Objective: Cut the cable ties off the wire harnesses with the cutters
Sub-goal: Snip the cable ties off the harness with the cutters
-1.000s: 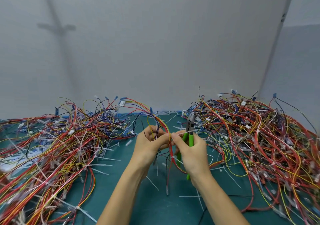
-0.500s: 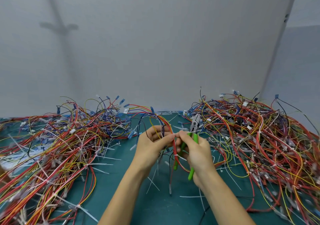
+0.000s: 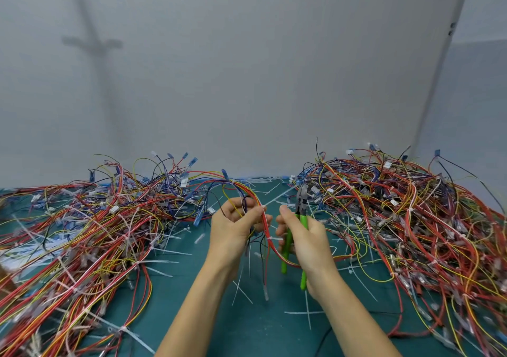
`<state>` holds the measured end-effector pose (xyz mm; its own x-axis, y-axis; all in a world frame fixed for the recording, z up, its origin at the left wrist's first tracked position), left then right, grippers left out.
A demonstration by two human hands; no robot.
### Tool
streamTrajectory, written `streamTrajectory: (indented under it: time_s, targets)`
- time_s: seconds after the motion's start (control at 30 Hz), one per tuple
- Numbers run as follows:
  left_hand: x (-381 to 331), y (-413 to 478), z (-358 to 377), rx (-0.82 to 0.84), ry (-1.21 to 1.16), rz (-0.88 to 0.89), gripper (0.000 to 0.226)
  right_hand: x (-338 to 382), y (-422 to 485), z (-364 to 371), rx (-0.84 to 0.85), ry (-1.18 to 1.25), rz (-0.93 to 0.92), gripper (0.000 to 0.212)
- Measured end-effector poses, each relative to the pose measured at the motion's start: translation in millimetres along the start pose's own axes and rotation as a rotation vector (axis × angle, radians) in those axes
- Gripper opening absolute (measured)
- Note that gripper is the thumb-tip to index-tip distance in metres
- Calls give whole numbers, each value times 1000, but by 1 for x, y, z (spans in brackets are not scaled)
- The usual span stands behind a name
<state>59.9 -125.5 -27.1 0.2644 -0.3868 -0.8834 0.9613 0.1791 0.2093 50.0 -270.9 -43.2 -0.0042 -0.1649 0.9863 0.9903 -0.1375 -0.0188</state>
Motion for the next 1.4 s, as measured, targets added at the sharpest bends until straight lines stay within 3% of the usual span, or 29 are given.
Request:
streamTrajectory:
  time_s: [0.1,0.23,0.43,0.57,0.77,0.83,1.1,1.4]
  targets:
    - [-4,1,-2,-23,0,27,18,-3,5,-1,-5,-180,-21,44]
    - [-7,1,-4,-32,26,47,18,5,3,-3,-74,-453,-244,58]
    - [-11,5,-11,-84,170,98,17,20,-1,-21,-213,-31,-424,52]
    - [-13,6,-17,-126,208,145,16,30,-5,-17,-141,-150,-504,52]
    - [-12,6,-17,-127,179,150,19,14,-8,8,-14,-764,-461,72]
    - [-11,4,-14,-119,190,147,23,8,-10,12,3,-864,-440,64]
    - [-14,0,-11,-146,227,171,22,1,-8,12,17,-1010,-385,44]
    - [-15,0,-11,-146,266,173,19,7,-12,11,-10,-973,-442,56]
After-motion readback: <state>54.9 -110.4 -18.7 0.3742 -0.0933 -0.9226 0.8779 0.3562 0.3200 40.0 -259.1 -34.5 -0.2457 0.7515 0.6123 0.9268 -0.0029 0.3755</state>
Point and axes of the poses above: each hand's wrist, its own y-axis towards the middle knuckle, its own z-axis out of the palm, x = y × z, the point moved 7 cm from there along y, towards the middle knuckle, and after that the axes turned 4 degrees about z, right-handed, at the moved point
